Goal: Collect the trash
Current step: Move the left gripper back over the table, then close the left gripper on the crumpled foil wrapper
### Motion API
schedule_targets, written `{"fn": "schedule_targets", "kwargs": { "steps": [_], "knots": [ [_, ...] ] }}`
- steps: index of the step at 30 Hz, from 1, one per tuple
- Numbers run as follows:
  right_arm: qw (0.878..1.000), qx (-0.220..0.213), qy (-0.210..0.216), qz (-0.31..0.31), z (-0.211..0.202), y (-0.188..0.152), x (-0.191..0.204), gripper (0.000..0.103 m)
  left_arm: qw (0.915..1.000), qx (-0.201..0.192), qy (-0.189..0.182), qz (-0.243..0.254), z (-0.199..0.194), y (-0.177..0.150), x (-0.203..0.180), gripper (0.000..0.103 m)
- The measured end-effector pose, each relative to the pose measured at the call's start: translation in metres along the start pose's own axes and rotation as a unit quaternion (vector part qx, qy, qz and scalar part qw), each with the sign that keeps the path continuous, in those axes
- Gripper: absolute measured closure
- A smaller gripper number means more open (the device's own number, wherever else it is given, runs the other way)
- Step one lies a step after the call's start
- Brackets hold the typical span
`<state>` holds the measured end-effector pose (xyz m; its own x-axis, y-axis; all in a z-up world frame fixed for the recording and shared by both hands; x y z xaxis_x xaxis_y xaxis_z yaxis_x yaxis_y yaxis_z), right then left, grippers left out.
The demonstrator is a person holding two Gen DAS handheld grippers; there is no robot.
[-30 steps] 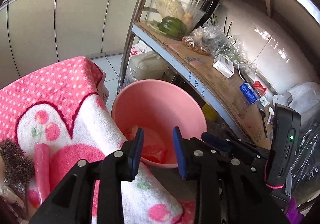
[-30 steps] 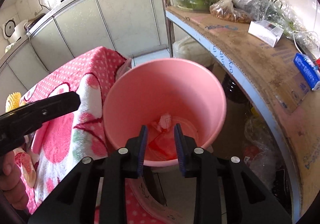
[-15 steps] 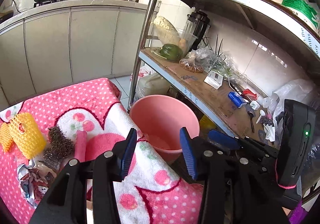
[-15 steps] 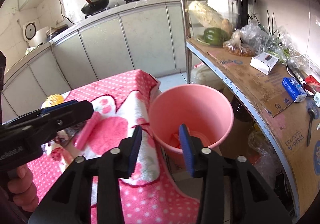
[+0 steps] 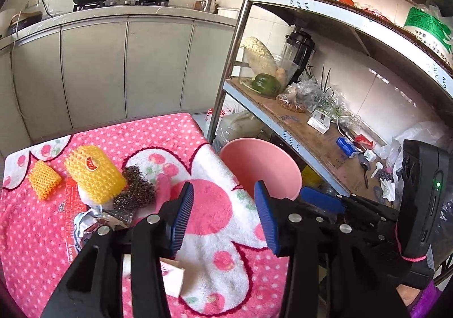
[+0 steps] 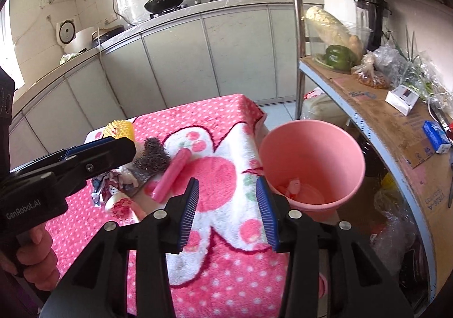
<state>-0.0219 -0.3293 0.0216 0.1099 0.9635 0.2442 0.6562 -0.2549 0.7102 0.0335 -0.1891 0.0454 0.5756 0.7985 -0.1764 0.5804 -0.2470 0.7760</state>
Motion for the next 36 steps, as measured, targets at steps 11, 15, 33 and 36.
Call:
{"fn": "schedule_targets", "kwargs": {
  "steps": [11,15,33,36],
  "knots": [
    [0.998,0.041,0.055,0.011,0.036,0.003,0.02,0.06,0.9956,-0.025,0.081,-0.041,-0.047,-0.016,0.1,0.059],
    [0.996,0.055,0.072,0.01,0.052,0.001,0.026,0.06,0.9917,-0.011,0.114,-0.057,-0.057,-0.034,0.137,0.059],
    [0.973,0.133,0.185,-0.049,0.065,-0.024,0.074,0.06,0.993,0.044,0.11,0.006,-0.01,-0.061,0.112,0.064],
    [0.968,0.149,0.192,-0.065,0.07,-0.032,0.082,0.06,0.9922,0.049,0.114,0.004,-0.005,-0.065,0.115,0.071]
  ]
}}
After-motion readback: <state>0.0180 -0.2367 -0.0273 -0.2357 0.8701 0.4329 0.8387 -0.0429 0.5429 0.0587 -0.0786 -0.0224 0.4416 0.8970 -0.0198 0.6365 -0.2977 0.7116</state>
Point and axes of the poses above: each gripper's, at about its wrist camera, not at the fingertips, and z roughly the way its jaws point, x to its left, y to its top, the point moved 2 cm from there along z, roughly the way its jaws point, and after that the axes turned 4 degrees about z, right-handed, at the moved point
